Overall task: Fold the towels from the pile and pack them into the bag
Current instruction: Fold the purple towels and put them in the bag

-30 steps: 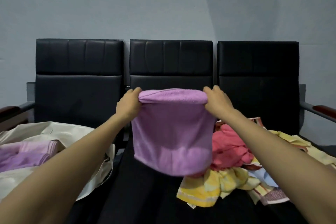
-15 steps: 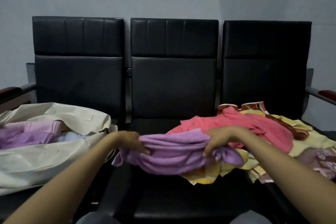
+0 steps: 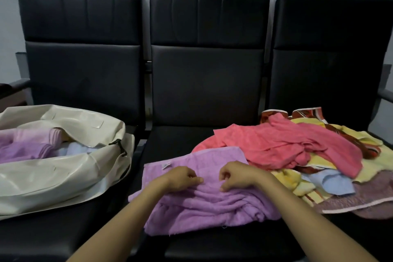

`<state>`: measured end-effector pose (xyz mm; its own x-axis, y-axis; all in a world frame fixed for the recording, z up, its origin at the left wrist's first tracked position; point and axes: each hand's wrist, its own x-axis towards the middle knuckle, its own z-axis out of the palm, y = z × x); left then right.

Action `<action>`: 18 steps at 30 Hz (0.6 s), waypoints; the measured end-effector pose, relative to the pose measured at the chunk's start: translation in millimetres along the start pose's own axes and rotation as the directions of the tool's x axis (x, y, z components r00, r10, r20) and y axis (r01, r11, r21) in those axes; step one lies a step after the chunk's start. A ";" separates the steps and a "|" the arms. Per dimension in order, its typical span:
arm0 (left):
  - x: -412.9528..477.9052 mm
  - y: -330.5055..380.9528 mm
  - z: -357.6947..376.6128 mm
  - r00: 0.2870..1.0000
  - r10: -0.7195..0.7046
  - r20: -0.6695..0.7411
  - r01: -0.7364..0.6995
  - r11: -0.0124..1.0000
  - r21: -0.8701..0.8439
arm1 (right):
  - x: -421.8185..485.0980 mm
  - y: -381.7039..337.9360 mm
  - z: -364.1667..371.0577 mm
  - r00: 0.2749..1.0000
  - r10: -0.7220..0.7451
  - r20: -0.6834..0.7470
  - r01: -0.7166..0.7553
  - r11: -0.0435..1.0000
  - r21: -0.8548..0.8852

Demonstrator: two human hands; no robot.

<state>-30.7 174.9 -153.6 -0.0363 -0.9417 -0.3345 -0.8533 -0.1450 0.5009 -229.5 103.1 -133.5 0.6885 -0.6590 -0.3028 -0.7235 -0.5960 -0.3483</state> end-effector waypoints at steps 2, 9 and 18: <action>4.2 1.6 3.1 0.999 0.040 0.004 -0.039 0.998 -0.049 | 6.1 1.7 5.6 0.975 -0.119 -0.186 0.124 0.992 0.011; 4.8 -2.9 -12.1 0.965 0.154 -0.212 -0.235 0.868 -0.437 | 7.9 16.1 12.2 0.874 -0.258 -0.412 0.359 0.914 0.188; -6.8 -2.9 -12.0 0.971 0.213 -0.105 -0.234 0.772 -0.591 | 1.4 9.4 17.3 0.754 -0.314 -0.577 0.409 0.912 0.038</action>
<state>-21.7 178.1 -143.3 -0.1624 -0.9776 -0.1339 -0.3425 -0.0715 0.9368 -234.5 104.5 -152.6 0.7179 -0.5748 0.3927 -0.3766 -0.7951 -0.4753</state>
